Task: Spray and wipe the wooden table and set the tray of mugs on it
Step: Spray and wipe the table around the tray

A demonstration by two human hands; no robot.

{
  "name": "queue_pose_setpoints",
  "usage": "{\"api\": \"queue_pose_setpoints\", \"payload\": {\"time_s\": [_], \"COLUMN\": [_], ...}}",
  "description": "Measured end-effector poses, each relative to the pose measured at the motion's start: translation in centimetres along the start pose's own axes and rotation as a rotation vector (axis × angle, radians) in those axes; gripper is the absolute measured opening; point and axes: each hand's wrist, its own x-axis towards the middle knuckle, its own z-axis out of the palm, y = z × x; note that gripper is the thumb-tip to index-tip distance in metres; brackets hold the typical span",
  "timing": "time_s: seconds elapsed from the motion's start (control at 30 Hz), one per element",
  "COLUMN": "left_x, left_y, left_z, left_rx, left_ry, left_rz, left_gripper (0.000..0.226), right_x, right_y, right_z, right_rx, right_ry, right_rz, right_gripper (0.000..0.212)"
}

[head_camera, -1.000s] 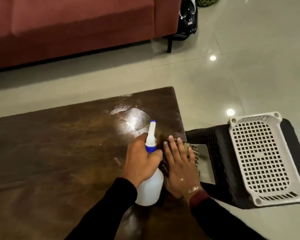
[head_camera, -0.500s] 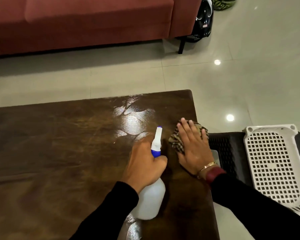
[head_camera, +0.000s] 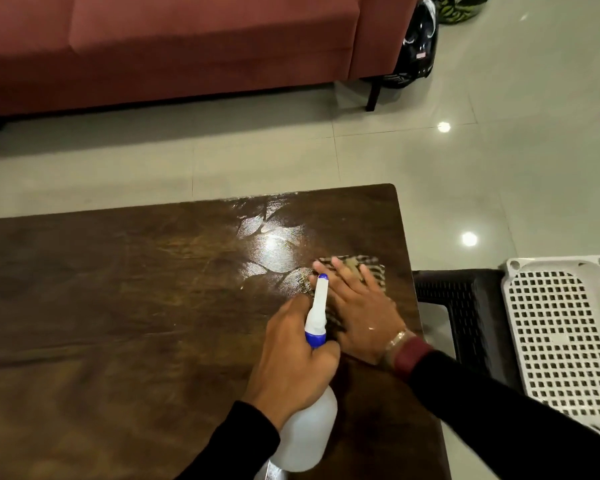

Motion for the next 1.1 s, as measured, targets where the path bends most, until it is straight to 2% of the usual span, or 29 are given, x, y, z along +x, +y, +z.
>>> {"api": "queue_pose_setpoints", "payload": {"time_s": [0.1, 0.17, 0.23, 0.27, 0.33, 0.43, 0.5, 0.53, 0.6, 0.73, 0.8, 0.9, 1.0, 1.07, 1.1], "left_x": [-0.8, -2.0, -3.4, -3.8, -4.5, -5.3, -5.6, -5.7, -6.1, -8.8, -10.2, -12.1, -13.6, -14.9, -15.5], "left_y": [-0.7, -1.2, -1.8, -2.2, -2.8, -3.1, -3.0, -3.0, -3.1, -4.0, -4.8, -5.3, -5.6, -6.1, -6.3], "left_z": [-0.1, 0.2, 0.4, 0.4, 0.5, 0.8, 0.9, 0.9, 0.8, 1.3, 1.6, 1.5, 1.3, 1.2, 1.3], "left_rx": [0.008, 0.018, 0.021, 0.018, 0.025, 0.026, 0.034, 0.039, 0.049, 0.053, 0.044, 0.037, 0.049, 0.058, 0.060], "left_ry": [-0.007, -0.036, -0.028, -0.011, -0.006, -0.041, -0.046, -0.048, -0.064, -0.087, -0.085, -0.105, -0.121, -0.135, -0.145], "left_rz": [-0.008, -0.011, -0.028, -0.037, -0.056, -0.099, -0.086, -0.072, -0.057, -0.079, -0.098, -0.082, -0.070, -0.063, -0.057], "left_gripper": [0.025, 0.024, 0.023, 0.022, 0.023, 0.023, 0.023, 0.022, 0.023, 0.025, 0.026, 0.026, 0.023, 0.024, 0.026], "right_x": [0.7, 5.7, 10.8, 12.4, 13.0, 7.1, 1.2, -1.1, -3.3, 0.8, 2.6, -1.6, -10.8, -15.0, -15.6], "right_y": [5.3, 7.7, 7.9, 7.2, 4.4, -1.2, -2.0, -1.1, 2.0, 4.7, 2.8, -2.0, -6.2, -5.4, -4.2], "right_z": [-1.2, -3.4, -5.1, -5.3, -4.2, -1.0, 1.1, 1.5, 1.0, -0.7, -0.5, 2.0, 4.4, 5.0, 4.7], "right_rx": [-0.023, 0.004, 0.070, 0.072, -0.001, -0.098, -0.077, -0.061, -0.070, 0.012, 0.025, -0.030, -0.029, -0.028, -0.031], "right_ry": [-0.007, 0.043, 0.098, 0.109, 0.080, 0.030, 0.003, -0.012, -0.009, 0.092, 0.121, 0.125, 0.000, -0.032, -0.025], "right_rz": [0.159, 0.368, 0.497, 0.499, 0.391, 0.040, -0.127, -0.135, -0.010, 0.396, 0.465, 0.272, 0.023, 0.030, 0.096], "right_gripper": [0.084, 0.074, 0.067, 0.067, 0.071, 0.083, 0.089, 0.092, 0.096, 0.072, 0.071, 0.084, 0.099, 0.100, 0.099]}}
